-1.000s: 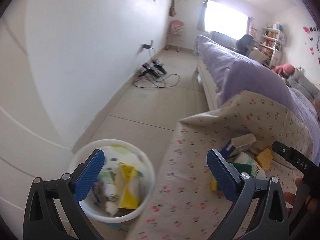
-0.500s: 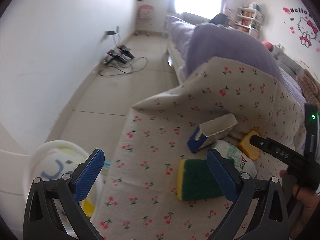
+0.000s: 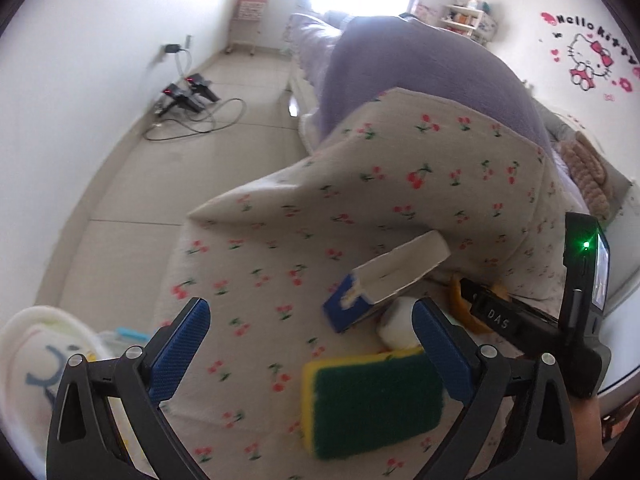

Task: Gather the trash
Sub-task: 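Grasp the orange peel with the right tool while the left reaches the small box, then grasp the small white-and-blue box with the left tool and lift it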

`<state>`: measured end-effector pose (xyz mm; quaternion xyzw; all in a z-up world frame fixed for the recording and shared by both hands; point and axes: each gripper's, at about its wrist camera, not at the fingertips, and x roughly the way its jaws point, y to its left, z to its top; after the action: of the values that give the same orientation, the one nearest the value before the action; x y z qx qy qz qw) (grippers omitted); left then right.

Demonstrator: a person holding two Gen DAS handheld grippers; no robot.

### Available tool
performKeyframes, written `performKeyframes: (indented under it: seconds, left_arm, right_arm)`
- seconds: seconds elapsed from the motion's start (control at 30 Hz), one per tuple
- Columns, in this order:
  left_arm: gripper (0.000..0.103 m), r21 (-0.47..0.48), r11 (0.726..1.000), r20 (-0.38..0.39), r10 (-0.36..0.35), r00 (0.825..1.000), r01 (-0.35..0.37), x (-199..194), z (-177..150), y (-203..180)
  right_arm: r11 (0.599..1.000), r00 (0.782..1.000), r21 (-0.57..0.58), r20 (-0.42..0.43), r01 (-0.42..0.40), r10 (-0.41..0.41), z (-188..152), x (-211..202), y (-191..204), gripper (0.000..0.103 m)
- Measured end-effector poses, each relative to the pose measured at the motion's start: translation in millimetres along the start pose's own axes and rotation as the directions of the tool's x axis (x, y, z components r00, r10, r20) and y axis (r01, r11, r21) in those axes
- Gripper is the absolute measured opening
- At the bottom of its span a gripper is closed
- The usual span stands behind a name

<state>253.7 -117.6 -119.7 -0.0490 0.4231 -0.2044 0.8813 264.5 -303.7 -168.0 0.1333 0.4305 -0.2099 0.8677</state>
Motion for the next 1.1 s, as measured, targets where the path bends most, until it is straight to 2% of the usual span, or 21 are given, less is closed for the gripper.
performKeyframes:
  seconds: [0.07,0.13,0.17,0.23,0.37,0.5,0.57,0.6,0.63,0.9,1.03,1.1]
  left_arm:
    - [0.096,0.024,0.999,-0.015,-0.029,0.999,0.030,7,3,-8]
    - [0.090,0.064,0.997,-0.028,-0.043,0.999,0.045,14,5,-16]
    - [0.089,0.081,0.995,-0.033,-0.050,0.998,0.053,17,6,-19]
    - [0.084,0.107,0.992,-0.036,-0.067,0.997,0.071,20,9,-24]
    - [0.077,0.094,0.989,-0.032,-0.111,0.993,0.114,23,13,-24]
    - [0.053,0.077,0.989,-0.056,-0.121,0.991,0.125,32,14,-24]
    - [0.048,0.095,0.991,-0.053,-0.090,0.995,0.095,33,13,-26]
    - [0.039,0.098,0.991,-0.052,-0.089,0.995,0.094,33,12,-27]
    - [0.037,0.096,0.991,-0.059,-0.091,0.994,0.097,32,12,-28]
    - [0.028,0.106,0.991,-0.005,-0.080,0.997,0.080,1,7,-33]
    - [0.027,0.123,0.990,0.033,-0.070,0.997,0.065,-28,4,-36]
    - [0.026,0.131,0.989,0.053,-0.074,0.996,0.066,-45,2,-38]
  right_arm:
    - [1.000,1.000,-0.012,-0.013,-0.022,0.022,1,-3,1,0.027]
    - [0.998,0.998,-0.014,-0.024,-0.053,0.053,2,-10,-3,0.010]
    - [0.997,0.997,-0.014,-0.027,-0.071,0.070,4,-15,-9,0.007]
    - [0.996,0.995,-0.015,-0.027,-0.093,0.093,8,-22,-16,0.006]
    - [0.991,0.990,0.009,-0.030,-0.136,0.137,15,-36,-38,0.006]
    - [0.982,0.982,0.051,-0.040,-0.182,0.184,14,-48,-67,0.006]
    - [0.977,0.978,0.062,-0.035,-0.202,0.205,23,-53,-76,0.006]
    - [0.976,0.977,0.060,-0.029,-0.208,0.210,25,-58,-79,0.006]
    - [0.975,0.976,0.052,-0.020,-0.214,0.215,27,-65,-83,0.006]
    - [0.973,0.973,0.007,0.034,-0.230,0.230,36,-117,-91,0.006]
    - [0.972,0.970,-0.006,0.061,-0.237,0.237,38,-146,-102,0.006]
    - [0.972,0.969,-0.019,0.074,-0.233,0.234,34,-150,-91,0.006]
